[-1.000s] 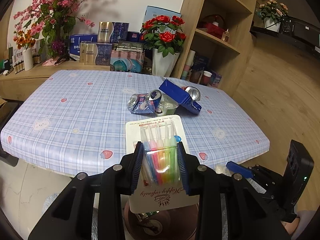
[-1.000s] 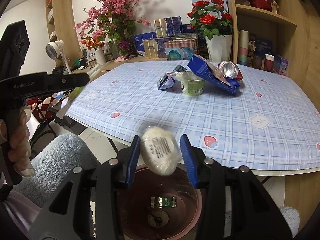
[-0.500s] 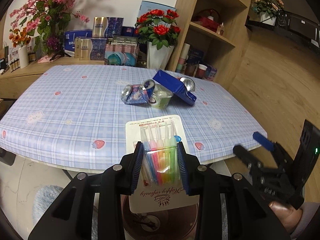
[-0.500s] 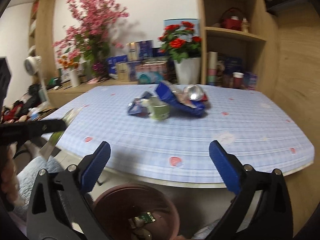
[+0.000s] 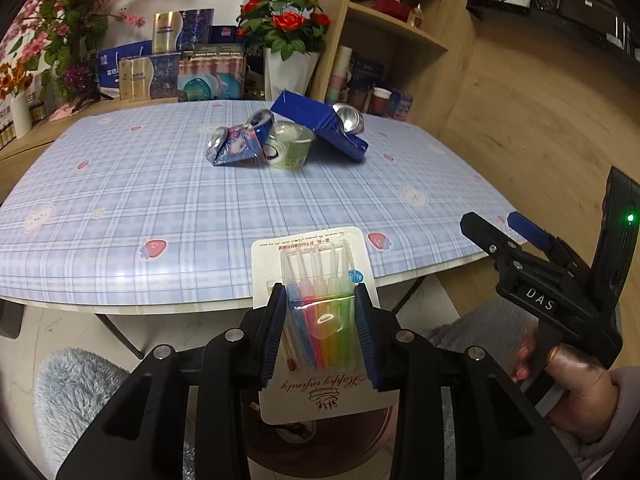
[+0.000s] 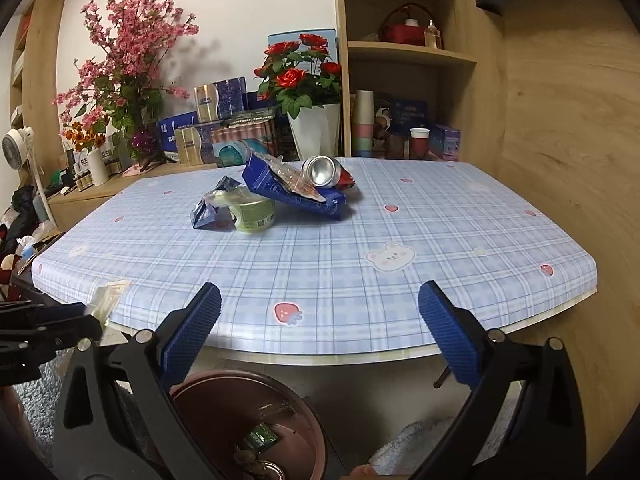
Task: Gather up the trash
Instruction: 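Carry the wrapper and candle pack over the bin and open both tools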
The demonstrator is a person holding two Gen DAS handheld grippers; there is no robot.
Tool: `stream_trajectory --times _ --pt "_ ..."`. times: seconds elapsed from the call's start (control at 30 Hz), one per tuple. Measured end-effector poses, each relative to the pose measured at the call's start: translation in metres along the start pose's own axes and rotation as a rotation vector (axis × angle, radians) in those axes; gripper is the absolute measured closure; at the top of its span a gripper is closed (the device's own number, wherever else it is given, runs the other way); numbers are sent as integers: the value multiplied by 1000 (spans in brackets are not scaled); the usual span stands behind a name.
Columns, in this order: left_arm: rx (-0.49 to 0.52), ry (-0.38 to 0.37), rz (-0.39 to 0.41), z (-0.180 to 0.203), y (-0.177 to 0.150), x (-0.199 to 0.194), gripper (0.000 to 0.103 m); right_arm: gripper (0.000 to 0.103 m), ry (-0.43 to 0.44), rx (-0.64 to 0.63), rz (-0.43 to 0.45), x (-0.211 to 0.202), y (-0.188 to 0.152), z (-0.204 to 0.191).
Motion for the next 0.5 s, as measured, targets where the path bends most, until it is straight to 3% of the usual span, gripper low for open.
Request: stream_trajectory --times 0.3,0.37,0.43,0.5 --pt "2 -17 -47 2 -7 11 68 6 -4 16 -25 4 -5 2" --pt "-1 -26 -51 2 -7 11 63 6 -8 21 -30 5 -6 3" --pt "-6 -32 -53 2 -8 11 52 6 -8 21 -32 5 -6 4" --pt "-9 -35 -55 2 -9 12 49 6 -7 20 -33 5 -6 3"
Point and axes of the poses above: each gripper's, at about its wrist camera, not at the fingertips, and x roughly the way its jaws point, z to its right, y to its top, the point moved 4 cm from there along x, roughly the way its jaws point, and after that the axes turned 1 degree about x, right-handed, at the moved point
